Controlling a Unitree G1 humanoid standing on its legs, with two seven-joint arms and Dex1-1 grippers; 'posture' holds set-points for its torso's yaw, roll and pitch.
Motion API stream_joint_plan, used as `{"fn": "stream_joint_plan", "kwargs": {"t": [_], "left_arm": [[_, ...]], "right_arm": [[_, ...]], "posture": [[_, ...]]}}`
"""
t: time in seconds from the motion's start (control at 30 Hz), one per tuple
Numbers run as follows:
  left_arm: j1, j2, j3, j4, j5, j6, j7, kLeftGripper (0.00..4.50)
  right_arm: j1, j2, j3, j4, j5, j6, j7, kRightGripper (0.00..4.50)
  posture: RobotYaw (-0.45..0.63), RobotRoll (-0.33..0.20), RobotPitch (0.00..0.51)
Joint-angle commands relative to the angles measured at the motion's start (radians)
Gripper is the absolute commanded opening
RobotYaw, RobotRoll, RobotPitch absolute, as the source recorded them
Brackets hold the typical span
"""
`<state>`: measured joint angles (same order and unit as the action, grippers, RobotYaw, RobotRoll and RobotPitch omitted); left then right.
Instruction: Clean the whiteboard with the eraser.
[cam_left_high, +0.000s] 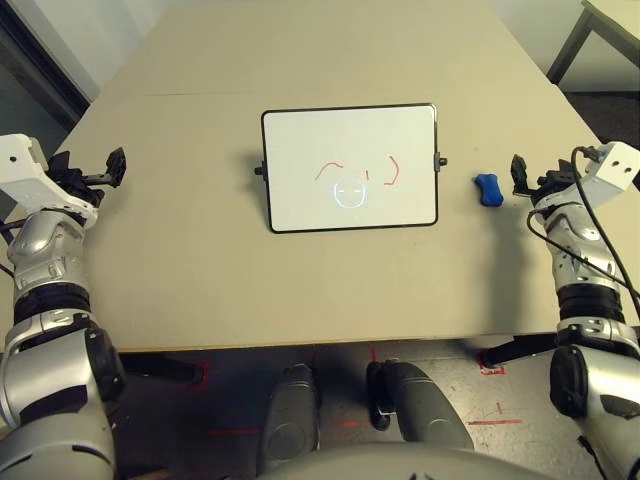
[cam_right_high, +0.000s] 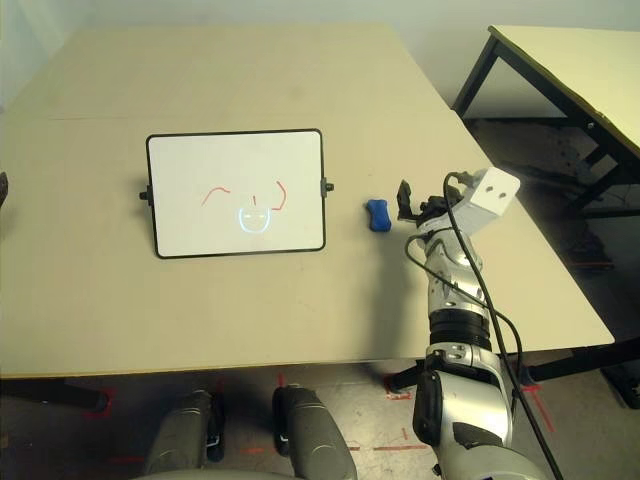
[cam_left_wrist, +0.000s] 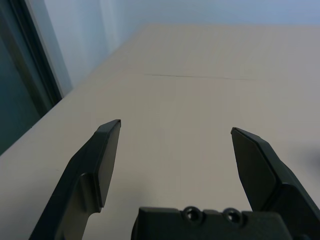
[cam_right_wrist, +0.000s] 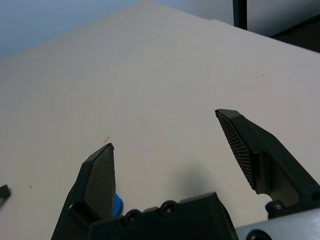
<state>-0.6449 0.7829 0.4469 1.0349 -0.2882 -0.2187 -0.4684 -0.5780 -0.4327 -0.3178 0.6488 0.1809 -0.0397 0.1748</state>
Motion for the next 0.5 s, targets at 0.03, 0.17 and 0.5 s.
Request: {"fn": "stream_joint_plan", "kwargs": {"t": [0.03,0.17,0.5], "left_arm": [[0.021,-0.018,-0.006,0.005,0.003,-0.007,-0.009,4.5],[0.028,-0.042,-0.011,-0.02,0.003,-0.008,-0.015,4.5],[0.0,-0.046,-0.063,-0.407,-0.121,0.245,-0.237,4.5]], "right_arm": [[0.015,-0.016,-0.001,0.044,-0.01,-0.04,0.012,4.49],[0.017,-0.026,-0.007,0.045,-0.005,-0.055,0.014,4.49],[0.09,-0.039,0.027,-0.412,0.087,0.502,0.009,4.49]], "posture": [[-0.09,0.0,0.103],[-0.12,0.0,0.105],[-0.14,0.0,0.089]]}}
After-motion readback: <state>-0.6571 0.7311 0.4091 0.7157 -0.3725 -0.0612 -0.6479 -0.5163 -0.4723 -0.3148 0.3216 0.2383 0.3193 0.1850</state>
